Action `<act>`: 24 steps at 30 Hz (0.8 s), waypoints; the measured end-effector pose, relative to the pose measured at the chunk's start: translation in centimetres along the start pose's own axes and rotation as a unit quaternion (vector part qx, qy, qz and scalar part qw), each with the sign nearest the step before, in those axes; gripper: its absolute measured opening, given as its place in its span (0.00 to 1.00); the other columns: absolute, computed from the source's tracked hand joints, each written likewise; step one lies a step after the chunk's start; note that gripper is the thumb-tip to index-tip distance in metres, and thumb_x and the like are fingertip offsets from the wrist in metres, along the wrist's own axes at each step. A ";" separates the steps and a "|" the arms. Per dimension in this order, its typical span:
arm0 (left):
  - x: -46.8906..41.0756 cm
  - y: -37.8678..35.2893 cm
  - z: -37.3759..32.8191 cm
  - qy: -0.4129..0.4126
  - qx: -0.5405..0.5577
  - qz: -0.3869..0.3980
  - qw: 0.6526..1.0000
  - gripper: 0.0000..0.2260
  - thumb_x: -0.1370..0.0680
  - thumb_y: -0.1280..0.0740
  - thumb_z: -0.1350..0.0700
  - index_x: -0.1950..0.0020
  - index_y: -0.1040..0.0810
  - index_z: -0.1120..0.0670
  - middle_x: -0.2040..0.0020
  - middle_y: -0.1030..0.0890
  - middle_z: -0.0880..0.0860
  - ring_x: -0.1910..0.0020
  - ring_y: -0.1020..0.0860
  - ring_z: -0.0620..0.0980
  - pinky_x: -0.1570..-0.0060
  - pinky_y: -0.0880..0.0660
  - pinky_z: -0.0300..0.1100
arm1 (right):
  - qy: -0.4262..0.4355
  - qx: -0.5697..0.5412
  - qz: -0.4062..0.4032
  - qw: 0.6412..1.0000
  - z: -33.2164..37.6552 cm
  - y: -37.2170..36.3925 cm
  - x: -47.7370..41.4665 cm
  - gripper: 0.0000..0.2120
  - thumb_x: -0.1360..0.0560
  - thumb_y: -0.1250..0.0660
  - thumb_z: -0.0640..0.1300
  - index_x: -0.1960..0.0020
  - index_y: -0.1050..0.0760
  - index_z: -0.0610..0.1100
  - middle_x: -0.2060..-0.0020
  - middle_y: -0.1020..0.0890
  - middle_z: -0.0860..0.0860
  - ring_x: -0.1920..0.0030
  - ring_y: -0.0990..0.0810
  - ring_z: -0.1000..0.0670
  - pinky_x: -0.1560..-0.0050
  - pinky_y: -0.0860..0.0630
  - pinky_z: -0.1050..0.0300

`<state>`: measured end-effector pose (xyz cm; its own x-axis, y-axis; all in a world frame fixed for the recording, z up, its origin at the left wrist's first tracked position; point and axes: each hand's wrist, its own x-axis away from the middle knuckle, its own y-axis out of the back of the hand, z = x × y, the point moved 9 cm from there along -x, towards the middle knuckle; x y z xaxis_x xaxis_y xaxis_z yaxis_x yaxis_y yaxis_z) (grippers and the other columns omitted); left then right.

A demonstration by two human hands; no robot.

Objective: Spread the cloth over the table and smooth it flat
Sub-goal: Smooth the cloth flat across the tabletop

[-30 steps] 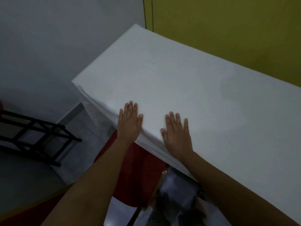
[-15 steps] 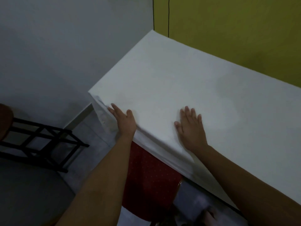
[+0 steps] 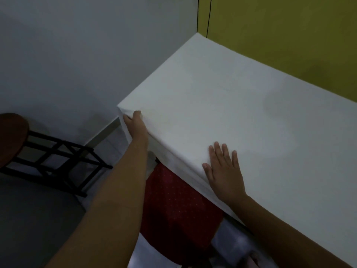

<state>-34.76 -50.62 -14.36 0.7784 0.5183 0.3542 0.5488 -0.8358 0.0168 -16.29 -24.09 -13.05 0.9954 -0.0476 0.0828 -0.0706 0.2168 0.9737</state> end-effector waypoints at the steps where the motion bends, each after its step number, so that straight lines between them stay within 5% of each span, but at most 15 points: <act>1: -0.2 -0.1 0.1 0.008 0.022 -0.005 1.000 0.25 0.24 0.36 0.59 0.27 0.36 0.59 0.38 0.25 0.56 0.50 0.24 0.51 0.55 0.28 0.39 | -0.004 -0.010 -0.001 1.000 0.1 0.0 0.0 0.31 0.20 0.62 0.59 0.23 0.48 0.43 0.23 0.46 0.46 0.23 0.53 0.47 0.25 0.58 0.44; 5: -1.2 0.1 0.3 0.003 0.081 -0.028 0.996 0.23 0.26 0.34 0.65 0.32 0.32 0.64 0.46 0.24 0.54 0.58 0.25 0.47 0.64 0.27 0.32 | -0.016 -0.021 0.004 1.000 0.4 -0.1 -0.2 0.31 0.21 0.62 0.58 0.23 0.50 0.43 0.23 0.49 0.46 0.24 0.58 0.48 0.25 0.59 0.42; 10: -1.8 -0.2 -0.1 -0.002 0.043 0.008 0.999 0.31 0.24 0.34 0.63 0.24 0.43 0.56 0.40 0.27 0.53 0.49 0.25 0.48 0.48 0.26 0.42 | -0.013 -0.024 -0.001 1.000 0.2 -0.1 -0.2 0.32 0.21 0.64 0.59 0.22 0.50 0.44 0.23 0.49 0.47 0.24 0.57 0.48 0.25 0.60 0.43; 15: -2.8 0.2 -0.5 -0.011 0.048 0.008 0.999 0.29 0.24 0.37 0.64 0.25 0.41 0.58 0.33 0.27 0.59 0.50 0.26 0.50 0.52 0.27 0.39 | -0.013 -0.025 -0.001 1.000 0.3 0.1 -0.1 0.33 0.22 0.65 0.60 0.22 0.49 0.44 0.23 0.48 0.47 0.24 0.56 0.48 0.25 0.59 0.44; 19: -2.8 -0.1 -0.3 -0.009 0.052 0.028 0.998 0.28 0.24 0.38 0.65 0.24 0.40 0.55 0.40 0.25 0.55 0.52 0.25 0.48 0.56 0.26 0.36 | -0.014 -0.026 -0.001 1.000 0.3 0.1 -0.1 0.32 0.21 0.63 0.59 0.23 0.49 0.43 0.23 0.48 0.46 0.23 0.55 0.47 0.25 0.59 0.43; 24: -2.8 -0.6 -0.3 0.004 0.012 0.071 0.997 0.31 0.21 0.40 0.58 0.21 0.51 0.51 0.33 0.30 0.54 0.42 0.27 0.51 0.41 0.29 0.44 | -0.011 -0.021 0.000 1.000 0.3 0.1 0.0 0.31 0.20 0.62 0.59 0.23 0.49 0.43 0.23 0.47 0.46 0.23 0.54 0.47 0.25 0.58 0.43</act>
<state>-37.34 -51.62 -15.10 0.8463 0.3945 0.3581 0.4412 -0.8956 -0.0561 -16.35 -24.35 -12.93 0.9937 -0.0686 0.0887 -0.0683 0.2576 0.9638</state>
